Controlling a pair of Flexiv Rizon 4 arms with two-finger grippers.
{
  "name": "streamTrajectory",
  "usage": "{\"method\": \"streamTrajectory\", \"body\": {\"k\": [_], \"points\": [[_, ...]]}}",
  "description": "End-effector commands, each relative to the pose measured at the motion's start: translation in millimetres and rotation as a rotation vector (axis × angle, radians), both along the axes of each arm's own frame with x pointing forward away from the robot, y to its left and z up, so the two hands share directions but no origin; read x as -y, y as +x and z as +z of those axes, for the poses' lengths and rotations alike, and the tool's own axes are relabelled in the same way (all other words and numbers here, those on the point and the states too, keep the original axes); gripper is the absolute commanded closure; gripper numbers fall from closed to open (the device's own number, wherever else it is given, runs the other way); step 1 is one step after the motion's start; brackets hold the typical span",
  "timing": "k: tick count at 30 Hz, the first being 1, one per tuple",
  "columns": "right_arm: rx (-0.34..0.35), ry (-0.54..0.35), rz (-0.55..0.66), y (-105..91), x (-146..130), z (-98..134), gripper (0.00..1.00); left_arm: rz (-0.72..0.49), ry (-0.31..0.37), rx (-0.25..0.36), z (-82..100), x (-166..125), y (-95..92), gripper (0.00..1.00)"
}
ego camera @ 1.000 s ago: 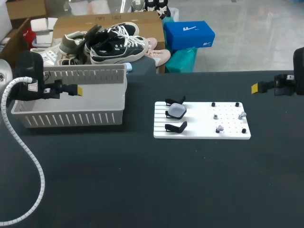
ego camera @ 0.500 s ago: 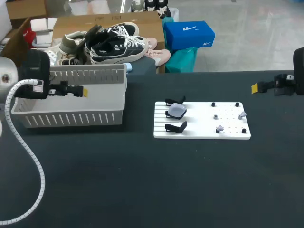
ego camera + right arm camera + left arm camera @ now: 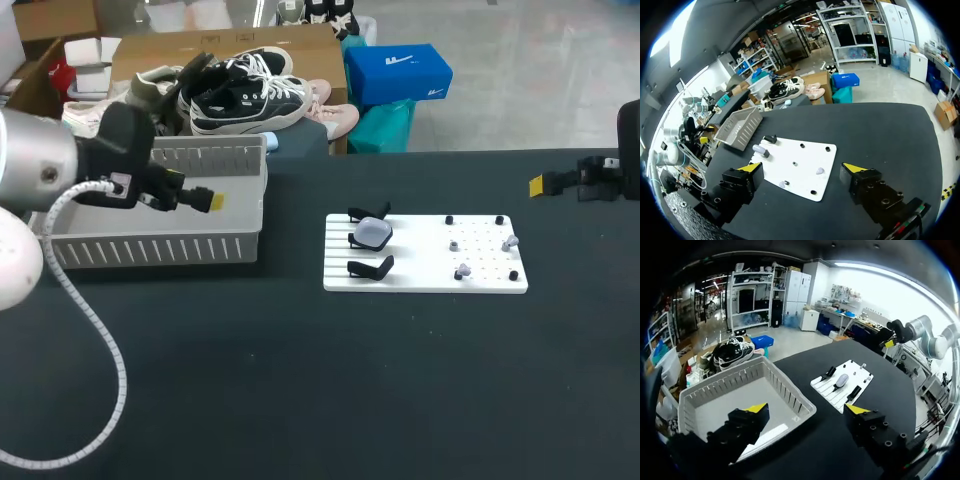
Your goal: Pick up each earbud case from the left stands, insert the matching earbuds, close the lid, and place the case in the box.
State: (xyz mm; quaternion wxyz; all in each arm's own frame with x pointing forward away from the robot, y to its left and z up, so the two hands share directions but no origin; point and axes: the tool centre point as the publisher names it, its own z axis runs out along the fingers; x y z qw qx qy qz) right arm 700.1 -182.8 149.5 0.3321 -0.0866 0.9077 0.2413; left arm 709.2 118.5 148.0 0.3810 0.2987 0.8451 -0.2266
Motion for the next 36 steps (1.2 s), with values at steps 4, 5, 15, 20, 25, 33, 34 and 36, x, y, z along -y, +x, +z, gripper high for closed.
{"method": "streamTrajectory", "body": {"k": [4,5,15,20,25,33,34,36], "points": [[0.0,0.0,0.002,0.4,0.4,-0.5,0.0,-0.092,-0.015,0.042,-6.6,18.0,-5.9,0.0],[0.0,0.0,0.002,0.4,0.4,-0.5,0.0,-0.104,-0.005,0.052,-7.6,22.4,-5.8,0.0],[0.0,0.0,0.002,0.4,0.4,-0.5,0.0,-0.218,0.021,0.078,-12.6,52.5,-10.3,0.0],[0.0,0.0,0.002,0.4,0.4,-0.5,0.0,-0.286,0.051,0.114,-17.3,70.0,-16.1,0.0],[0.0,0.0,0.002,0.4,0.4,-0.5,0.0,-0.374,0.091,0.145,-23.5,88.6,-24.5,0.0],[0.0,0.0,0.002,0.4,0.4,-0.5,0.0,-0.479,0.122,0.168,-33.6,116.9,-26.7,0.0],[0.0,0.0,0.002,0.4,0.4,-0.5,0.0,-0.492,0.125,0.172,-34.4,120.4,-26.8,0.0],[0.0,0.0,0.002,0.4,0.4,-0.5,0.0,-0.512,0.13,0.178,-36.0,126.0,-27.0,0.0]]}}
